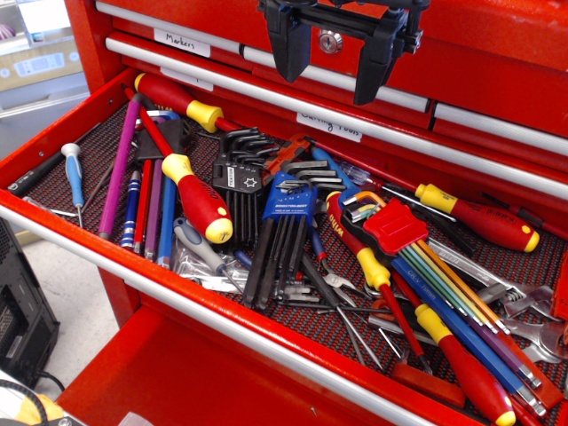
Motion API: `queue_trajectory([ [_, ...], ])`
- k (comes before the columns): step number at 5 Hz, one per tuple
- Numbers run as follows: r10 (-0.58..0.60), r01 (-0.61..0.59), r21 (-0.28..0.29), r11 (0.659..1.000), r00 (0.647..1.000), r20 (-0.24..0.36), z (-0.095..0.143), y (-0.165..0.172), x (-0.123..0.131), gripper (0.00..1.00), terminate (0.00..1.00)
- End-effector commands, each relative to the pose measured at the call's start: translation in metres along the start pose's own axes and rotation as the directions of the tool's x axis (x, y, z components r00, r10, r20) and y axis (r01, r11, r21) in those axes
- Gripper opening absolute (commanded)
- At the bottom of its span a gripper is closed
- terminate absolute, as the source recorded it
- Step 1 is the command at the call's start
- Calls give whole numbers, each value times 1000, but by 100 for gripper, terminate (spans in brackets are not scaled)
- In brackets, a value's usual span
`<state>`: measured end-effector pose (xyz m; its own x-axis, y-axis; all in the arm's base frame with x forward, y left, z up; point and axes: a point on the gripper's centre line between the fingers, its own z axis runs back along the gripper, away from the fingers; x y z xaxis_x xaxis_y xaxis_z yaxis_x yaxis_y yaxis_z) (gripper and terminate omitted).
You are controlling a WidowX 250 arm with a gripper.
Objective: Pick up violet Allen key
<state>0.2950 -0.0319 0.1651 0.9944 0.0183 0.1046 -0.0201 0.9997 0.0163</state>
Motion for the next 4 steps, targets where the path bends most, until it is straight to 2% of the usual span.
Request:
queue_trajectory([
  [1,0,0,0,1000,1000,0,0,0,0,100,0],
  [2,-20,16,89,996,999,50,-4,47,1,100,0],
  [3,17,-32,139,990,994,109,-27,97,-8,100,0],
  [4,105,-118,112,987,988,113,-54,134,-15,100,0],
])
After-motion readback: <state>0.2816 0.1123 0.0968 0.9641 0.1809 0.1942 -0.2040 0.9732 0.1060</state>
